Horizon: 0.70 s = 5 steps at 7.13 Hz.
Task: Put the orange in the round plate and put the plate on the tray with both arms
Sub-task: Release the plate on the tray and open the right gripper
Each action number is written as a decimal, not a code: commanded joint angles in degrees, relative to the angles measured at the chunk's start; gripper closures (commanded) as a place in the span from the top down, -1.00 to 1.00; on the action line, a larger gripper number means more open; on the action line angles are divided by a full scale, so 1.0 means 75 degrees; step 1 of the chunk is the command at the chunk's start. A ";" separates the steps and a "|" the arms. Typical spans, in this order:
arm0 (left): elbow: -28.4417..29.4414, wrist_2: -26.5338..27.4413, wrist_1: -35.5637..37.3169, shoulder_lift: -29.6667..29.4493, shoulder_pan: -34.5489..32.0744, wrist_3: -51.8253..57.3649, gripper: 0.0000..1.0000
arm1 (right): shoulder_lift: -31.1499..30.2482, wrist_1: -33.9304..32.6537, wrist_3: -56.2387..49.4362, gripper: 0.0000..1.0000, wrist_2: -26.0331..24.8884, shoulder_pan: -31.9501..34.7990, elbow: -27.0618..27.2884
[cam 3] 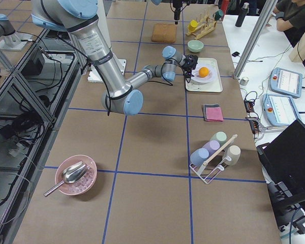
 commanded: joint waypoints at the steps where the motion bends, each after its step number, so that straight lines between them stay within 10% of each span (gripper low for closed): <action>1: -0.0120 -0.0009 -0.0004 0.0401 -0.0218 0.0599 0.95 | -0.0356 -0.3525 -0.2553 1.00 0.1601 0.0662 0.2070; 3: -0.0273 -0.0091 -0.0015 0.1420 -0.1000 0.2378 0.95 | -0.0449 -0.5705 -0.4834 1.00 0.2340 0.1609 0.2862; 5: -0.0238 -0.0103 -0.0004 0.2077 -0.1704 0.3472 0.96 | -0.1606 -0.5735 -0.5706 1.00 0.3873 0.3047 0.3273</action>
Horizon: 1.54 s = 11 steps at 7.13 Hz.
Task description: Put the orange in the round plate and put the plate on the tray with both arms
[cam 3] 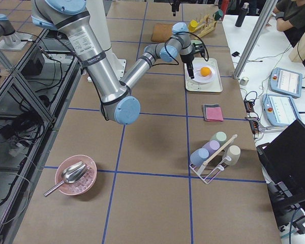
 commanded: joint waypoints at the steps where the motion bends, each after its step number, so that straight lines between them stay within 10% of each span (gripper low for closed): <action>1: 0.0042 -0.0248 0.0004 0.0732 -0.0857 0.1270 0.96 | -0.1091 -0.0476 -0.2259 1.00 0.2083 0.1861 0.0165; 4: 0.0113 -0.0332 -0.0008 0.1377 -0.1388 0.1768 0.96 | -0.2229 -0.1964 -0.5970 1.00 0.2317 0.3355 0.0140; 11: 0.0476 -0.0871 -0.0067 0.1989 -0.2010 0.2120 0.97 | -0.3990 -0.2026 -0.6658 1.00 0.2786 0.4132 0.0211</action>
